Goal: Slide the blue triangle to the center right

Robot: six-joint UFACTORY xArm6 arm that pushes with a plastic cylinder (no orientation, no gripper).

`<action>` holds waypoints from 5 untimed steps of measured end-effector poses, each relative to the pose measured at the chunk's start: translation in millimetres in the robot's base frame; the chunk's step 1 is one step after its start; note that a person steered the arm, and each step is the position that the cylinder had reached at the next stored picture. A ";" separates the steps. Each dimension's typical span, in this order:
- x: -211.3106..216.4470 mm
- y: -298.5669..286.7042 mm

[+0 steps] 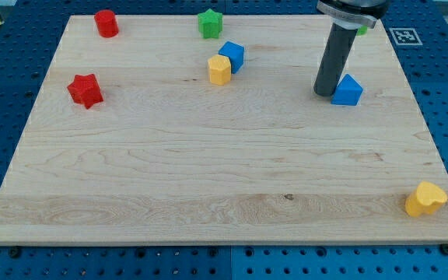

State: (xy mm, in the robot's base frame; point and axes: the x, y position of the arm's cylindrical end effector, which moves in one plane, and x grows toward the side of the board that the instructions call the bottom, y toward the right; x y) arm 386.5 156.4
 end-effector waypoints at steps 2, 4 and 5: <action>-6.9 8.0; -4.6 12.1; -2.0 20.7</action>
State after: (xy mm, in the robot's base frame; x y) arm 384.5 177.1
